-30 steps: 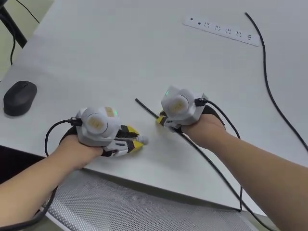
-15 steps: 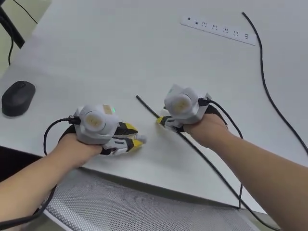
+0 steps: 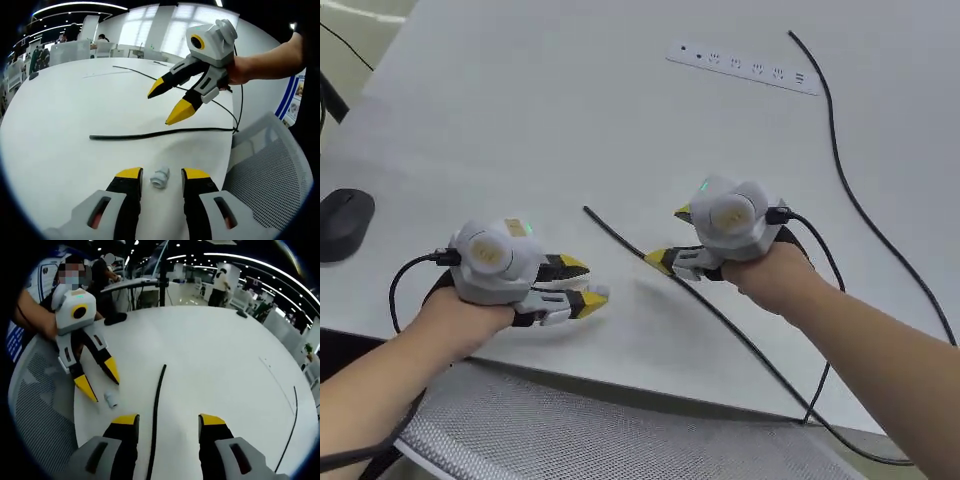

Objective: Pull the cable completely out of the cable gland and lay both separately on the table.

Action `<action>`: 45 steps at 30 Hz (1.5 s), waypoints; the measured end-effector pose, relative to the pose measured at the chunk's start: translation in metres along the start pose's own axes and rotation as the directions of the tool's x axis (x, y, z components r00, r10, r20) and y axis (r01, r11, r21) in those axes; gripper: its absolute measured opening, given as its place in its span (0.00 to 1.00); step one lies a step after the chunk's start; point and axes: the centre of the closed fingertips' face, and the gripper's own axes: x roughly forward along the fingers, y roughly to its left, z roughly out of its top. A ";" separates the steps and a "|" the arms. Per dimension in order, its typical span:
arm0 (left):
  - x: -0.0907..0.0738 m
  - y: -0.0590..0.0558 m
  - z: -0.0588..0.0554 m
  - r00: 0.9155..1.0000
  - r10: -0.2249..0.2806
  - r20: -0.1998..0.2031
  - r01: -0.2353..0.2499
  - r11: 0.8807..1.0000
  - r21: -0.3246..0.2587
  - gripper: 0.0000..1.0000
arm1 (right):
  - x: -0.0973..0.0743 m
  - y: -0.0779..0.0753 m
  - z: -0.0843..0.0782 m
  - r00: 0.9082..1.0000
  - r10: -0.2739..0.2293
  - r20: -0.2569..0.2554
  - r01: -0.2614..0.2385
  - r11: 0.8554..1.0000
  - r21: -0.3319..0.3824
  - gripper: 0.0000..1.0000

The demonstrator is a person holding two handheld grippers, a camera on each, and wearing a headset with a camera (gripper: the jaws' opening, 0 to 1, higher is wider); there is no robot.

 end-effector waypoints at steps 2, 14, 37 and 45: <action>-0.003 0.000 -0.001 1.000 0.003 0.003 -0.003 1.000 -0.003 0.33 | -0.009 0.000 -0.001 1.000 -0.006 0.026 0.004 0.998 0.059 0.49; -0.018 -0.002 0.011 0.998 0.016 0.055 -0.014 0.998 -0.054 0.42 | -0.065 0.000 -0.004 0.983 -0.052 0.178 0.012 0.975 0.221 0.66; -0.079 0.004 0.025 0.987 0.101 0.122 -0.085 0.988 -0.132 0.73 | -0.141 0.018 -0.056 0.949 -0.169 0.264 0.025 0.880 0.474 0.83; -0.095 0.009 0.016 0.980 0.156 0.121 -0.143 0.984 -0.109 0.86 | -0.147 0.032 -0.077 0.960 -0.152 0.234 0.028 0.887 0.461 0.95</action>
